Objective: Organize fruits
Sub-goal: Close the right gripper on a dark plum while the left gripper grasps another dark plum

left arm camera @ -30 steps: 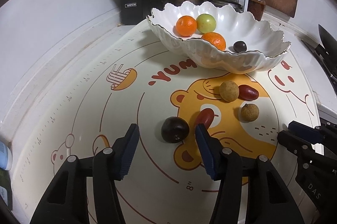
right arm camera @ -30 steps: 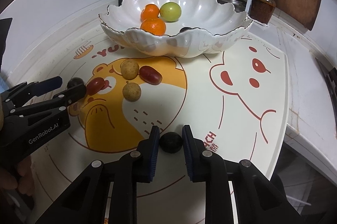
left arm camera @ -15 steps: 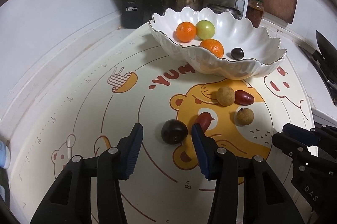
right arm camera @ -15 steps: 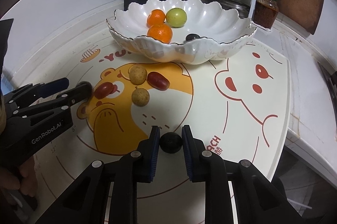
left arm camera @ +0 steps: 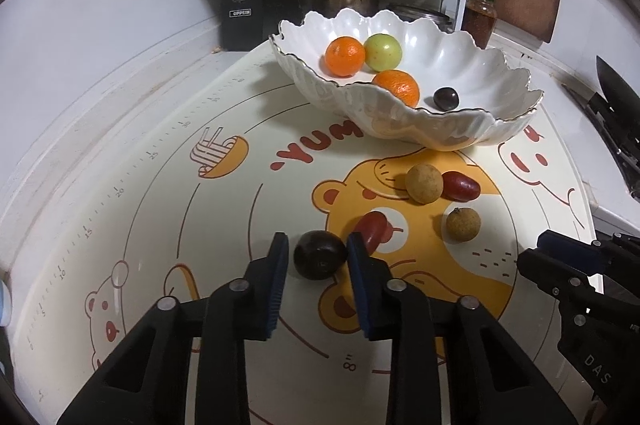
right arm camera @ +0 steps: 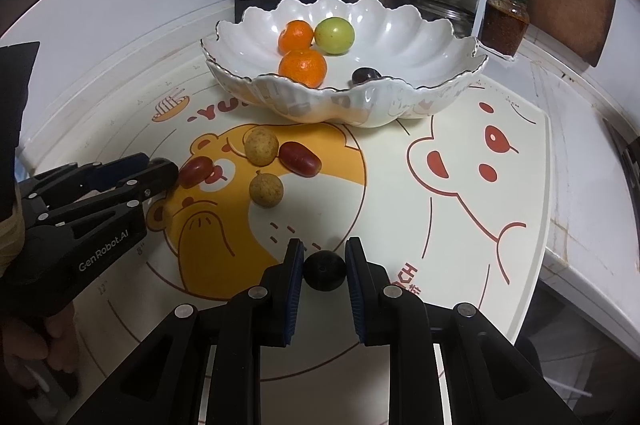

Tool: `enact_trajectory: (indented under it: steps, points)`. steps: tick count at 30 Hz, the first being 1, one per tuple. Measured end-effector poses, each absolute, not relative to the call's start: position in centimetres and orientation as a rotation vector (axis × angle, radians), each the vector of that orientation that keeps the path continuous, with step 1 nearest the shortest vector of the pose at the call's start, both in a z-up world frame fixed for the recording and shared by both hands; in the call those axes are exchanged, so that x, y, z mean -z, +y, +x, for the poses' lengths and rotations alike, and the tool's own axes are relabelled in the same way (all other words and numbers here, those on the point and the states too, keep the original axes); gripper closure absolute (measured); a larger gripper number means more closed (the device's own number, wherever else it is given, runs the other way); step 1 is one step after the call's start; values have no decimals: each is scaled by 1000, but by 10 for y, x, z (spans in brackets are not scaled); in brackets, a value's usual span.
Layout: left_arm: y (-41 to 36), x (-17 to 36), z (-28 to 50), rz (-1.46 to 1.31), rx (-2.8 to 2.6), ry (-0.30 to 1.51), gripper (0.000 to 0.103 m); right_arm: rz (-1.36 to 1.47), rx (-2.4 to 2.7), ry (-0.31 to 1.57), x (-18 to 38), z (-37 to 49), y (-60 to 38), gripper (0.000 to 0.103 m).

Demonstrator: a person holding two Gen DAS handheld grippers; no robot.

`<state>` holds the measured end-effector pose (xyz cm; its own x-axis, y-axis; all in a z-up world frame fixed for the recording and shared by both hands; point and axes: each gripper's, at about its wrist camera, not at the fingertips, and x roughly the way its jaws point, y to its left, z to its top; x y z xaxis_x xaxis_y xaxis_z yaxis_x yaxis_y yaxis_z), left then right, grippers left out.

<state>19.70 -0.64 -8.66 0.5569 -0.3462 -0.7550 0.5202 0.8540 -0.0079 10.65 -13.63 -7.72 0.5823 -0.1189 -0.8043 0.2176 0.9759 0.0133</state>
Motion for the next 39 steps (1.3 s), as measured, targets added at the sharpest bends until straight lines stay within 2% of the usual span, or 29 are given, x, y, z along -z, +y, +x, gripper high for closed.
enact_trajectory:
  steps: [20,39]
  points:
    - [-6,73,190,241,484,813,77,130,189,911,72,105,-141,80]
    - [-34,40,185,254,482,782,77,164,213,823,43,99,-174,80]
